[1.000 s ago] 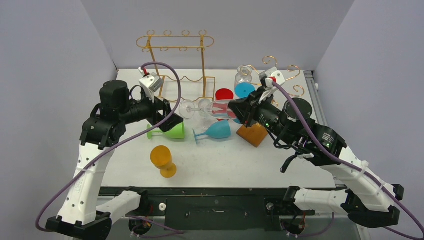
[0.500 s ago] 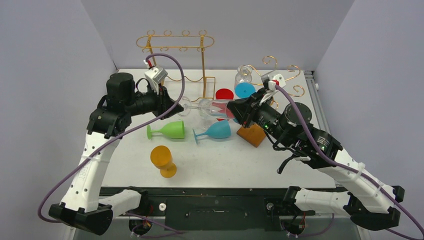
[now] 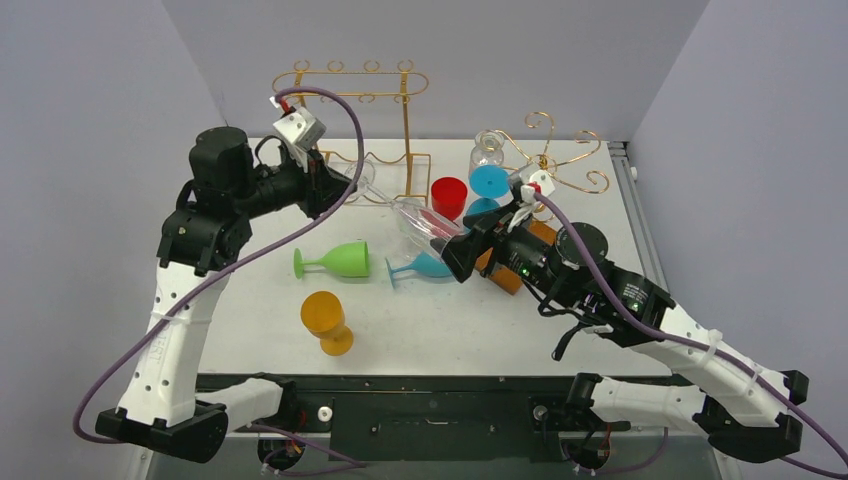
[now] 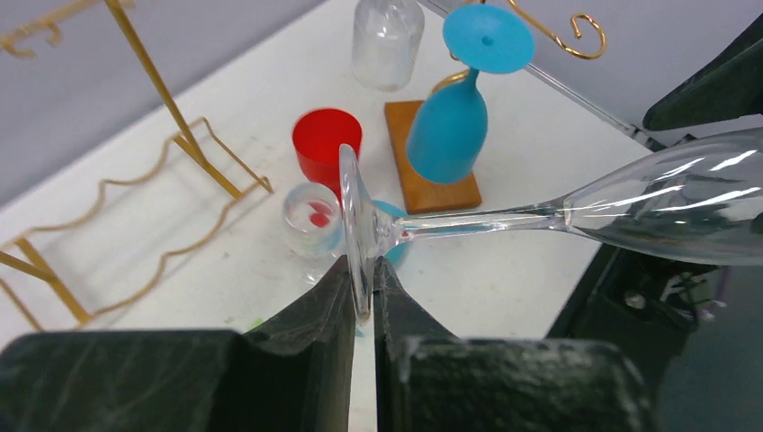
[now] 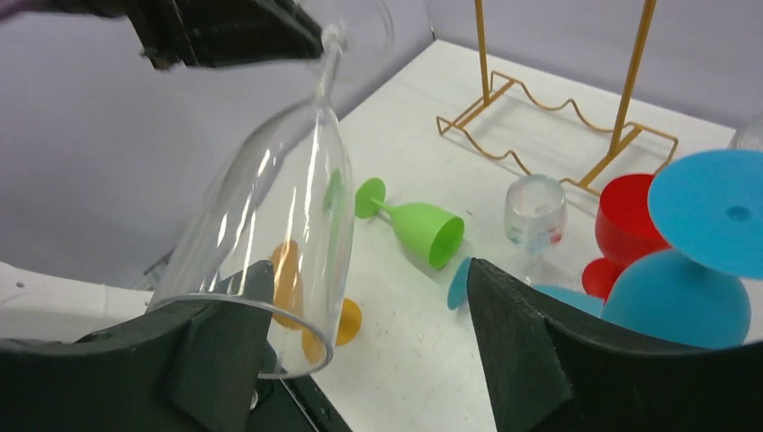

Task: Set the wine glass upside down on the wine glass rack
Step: Turn the wine glass upside down at the wine rack.

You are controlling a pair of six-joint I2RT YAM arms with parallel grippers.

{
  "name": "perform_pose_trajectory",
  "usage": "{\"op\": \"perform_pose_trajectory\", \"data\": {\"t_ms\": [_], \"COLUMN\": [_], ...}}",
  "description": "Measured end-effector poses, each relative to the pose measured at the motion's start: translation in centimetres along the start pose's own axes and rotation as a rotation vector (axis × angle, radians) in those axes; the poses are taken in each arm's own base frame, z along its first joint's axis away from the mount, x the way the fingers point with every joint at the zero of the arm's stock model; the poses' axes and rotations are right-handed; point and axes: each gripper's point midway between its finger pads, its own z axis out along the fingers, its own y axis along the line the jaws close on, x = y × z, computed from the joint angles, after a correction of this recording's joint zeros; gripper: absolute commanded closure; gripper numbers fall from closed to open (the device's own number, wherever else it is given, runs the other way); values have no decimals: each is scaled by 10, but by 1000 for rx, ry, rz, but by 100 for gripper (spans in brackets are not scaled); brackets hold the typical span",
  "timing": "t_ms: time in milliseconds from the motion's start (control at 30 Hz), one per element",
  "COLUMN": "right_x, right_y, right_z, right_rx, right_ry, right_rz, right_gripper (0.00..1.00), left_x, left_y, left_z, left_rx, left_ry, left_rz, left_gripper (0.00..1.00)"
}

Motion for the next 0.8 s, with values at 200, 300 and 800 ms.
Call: {"op": "perform_pose_trajectory", "data": {"t_ms": [200, 300, 800], "right_x": [21, 19, 18], "right_y": [-9, -10, 23], "right_z": [-17, -34, -2], "right_rx": [14, 3, -145], "right_ry": [79, 102, 191], "right_rz": [-24, -53, -136], "right_gripper": [22, 17, 12], "left_x": [-34, -36, -56], "left_y": [10, 17, -42], "left_z": [-11, -11, -35], "left_rx": [-57, -87, -29], "left_ry": [-65, -55, -270], "left_rz": [281, 420, 1081], "left_gripper": [100, 100, 100]}}
